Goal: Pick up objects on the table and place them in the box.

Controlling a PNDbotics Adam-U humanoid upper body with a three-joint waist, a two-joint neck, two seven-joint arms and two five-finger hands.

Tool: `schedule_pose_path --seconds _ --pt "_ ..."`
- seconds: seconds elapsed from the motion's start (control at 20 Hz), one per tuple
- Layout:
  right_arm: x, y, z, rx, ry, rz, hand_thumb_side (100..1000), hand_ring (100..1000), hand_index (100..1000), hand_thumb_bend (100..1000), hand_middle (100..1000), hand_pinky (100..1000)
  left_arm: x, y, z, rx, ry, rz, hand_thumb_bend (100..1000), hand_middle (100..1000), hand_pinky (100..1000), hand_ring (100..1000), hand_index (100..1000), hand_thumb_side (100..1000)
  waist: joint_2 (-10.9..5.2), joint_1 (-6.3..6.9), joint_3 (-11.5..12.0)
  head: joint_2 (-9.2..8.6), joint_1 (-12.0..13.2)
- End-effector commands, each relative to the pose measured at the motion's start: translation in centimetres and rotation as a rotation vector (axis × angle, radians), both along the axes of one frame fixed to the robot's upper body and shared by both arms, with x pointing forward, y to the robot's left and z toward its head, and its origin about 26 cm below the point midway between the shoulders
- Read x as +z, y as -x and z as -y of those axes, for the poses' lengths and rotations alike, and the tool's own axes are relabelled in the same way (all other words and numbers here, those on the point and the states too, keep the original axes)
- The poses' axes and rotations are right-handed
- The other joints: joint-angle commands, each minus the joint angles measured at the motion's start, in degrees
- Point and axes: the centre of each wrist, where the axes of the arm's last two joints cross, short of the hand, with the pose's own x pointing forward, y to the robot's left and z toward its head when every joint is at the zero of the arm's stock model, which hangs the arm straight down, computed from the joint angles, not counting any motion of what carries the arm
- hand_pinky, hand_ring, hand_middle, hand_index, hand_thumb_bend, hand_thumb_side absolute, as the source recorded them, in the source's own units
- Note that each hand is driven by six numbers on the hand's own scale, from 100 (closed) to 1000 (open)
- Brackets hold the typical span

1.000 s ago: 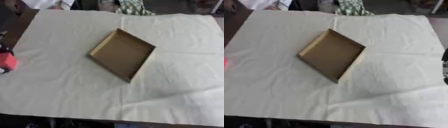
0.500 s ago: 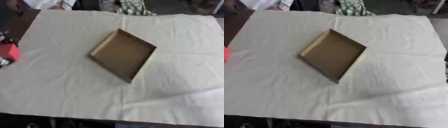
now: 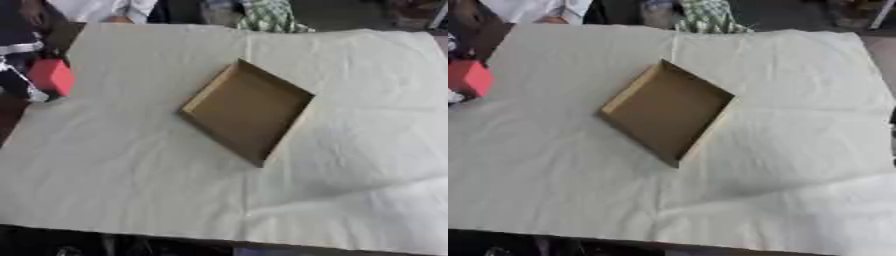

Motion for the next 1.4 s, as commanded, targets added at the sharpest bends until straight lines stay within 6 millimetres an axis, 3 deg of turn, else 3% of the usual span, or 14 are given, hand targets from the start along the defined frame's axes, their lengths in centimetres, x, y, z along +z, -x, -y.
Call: schedule_pose_path --seconds 0.05,0.7,1.4 --pt "1.1 -0.1 0.1 0.017 0.025 0.023 818 783 786 100 838 873 2.2 -0.6 3.1 -0.093 0.006 0.036 244 613 540 630 742 100 -0.89 0.24 -0.2 0.04 -0.1" --pt "1.2 -0.3 -0.2 0.042 0.009 0.019 817 782 785 100 837 872 3.3 -2.0 15.3 -0.371 0.105 0.046 141 595 496 603 734 111 -0.96 0.21 -1.3 -0.69 0.0" --pt "1.7 -0.8 -0.8 0.084 -0.005 0.025 816 781 784 100 836 872 1.1 -2.3 23.3 -0.456 0.115 0.047 161 594 493 588 733 131 -0.68 0.46 -3.3 -1.51 0.8"
